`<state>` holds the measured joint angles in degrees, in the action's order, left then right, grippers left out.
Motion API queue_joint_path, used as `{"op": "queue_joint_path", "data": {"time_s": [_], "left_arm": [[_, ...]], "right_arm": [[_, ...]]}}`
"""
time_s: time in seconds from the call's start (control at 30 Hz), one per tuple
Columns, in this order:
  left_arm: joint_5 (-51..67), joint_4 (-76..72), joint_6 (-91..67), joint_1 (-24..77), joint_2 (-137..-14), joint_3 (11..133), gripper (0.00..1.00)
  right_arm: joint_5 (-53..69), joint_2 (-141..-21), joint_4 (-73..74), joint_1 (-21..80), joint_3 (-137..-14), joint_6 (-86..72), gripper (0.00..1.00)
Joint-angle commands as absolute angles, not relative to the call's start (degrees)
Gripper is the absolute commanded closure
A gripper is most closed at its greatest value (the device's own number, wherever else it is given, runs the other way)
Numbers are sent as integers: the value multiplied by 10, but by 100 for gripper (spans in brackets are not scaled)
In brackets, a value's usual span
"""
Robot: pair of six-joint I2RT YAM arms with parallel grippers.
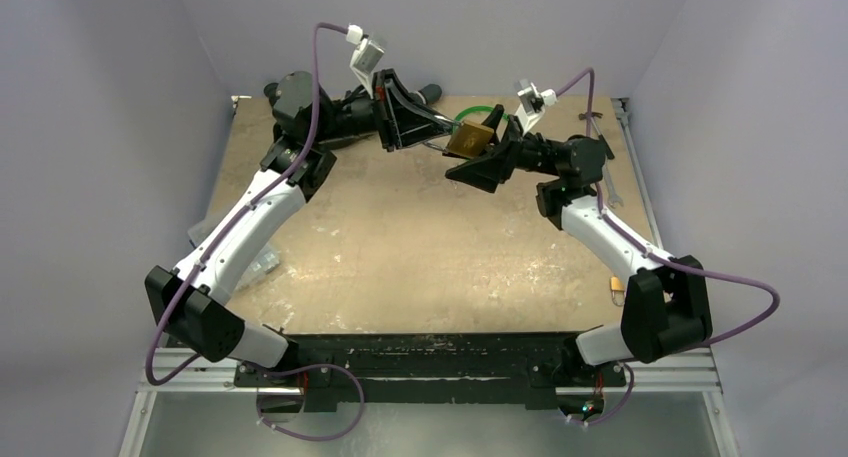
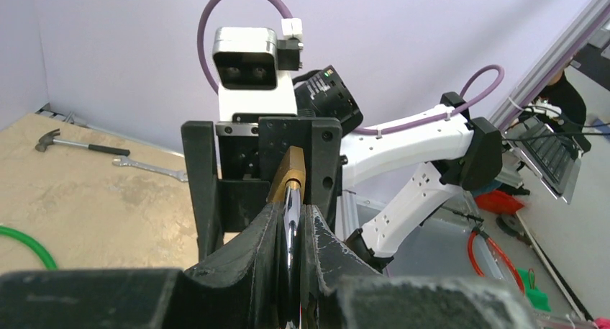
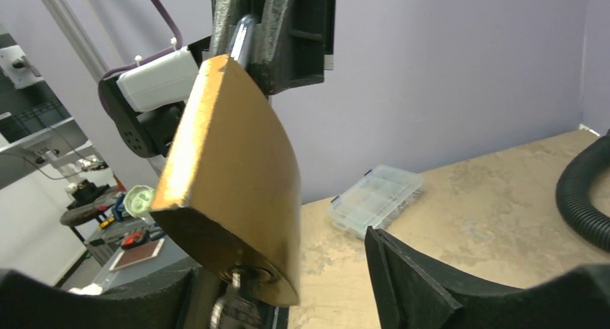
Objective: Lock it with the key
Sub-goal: Lock the lock.
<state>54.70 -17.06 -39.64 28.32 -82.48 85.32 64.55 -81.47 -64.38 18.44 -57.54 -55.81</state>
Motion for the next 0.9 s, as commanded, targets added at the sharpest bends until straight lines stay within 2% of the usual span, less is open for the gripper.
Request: {"op": "queue_joint_path", "data": {"time_s": [0.0,0.37,0.73,0.87], "left_arm": [[505,-252,-433,283,-819,889,100],[485,-244,-438,283,-820,872,100],[488,-256,-446,283,-816,843,100],[491,-257,-446,283,-815,836,100]], "right_arm": [[622,-797,-659,196,-598,-563,34],[621,-795,-657,210,-615,-559,53],[619,-800,-649,216,-638,-568,54],[616,-801,-644,217,-642,-568,61]]}}
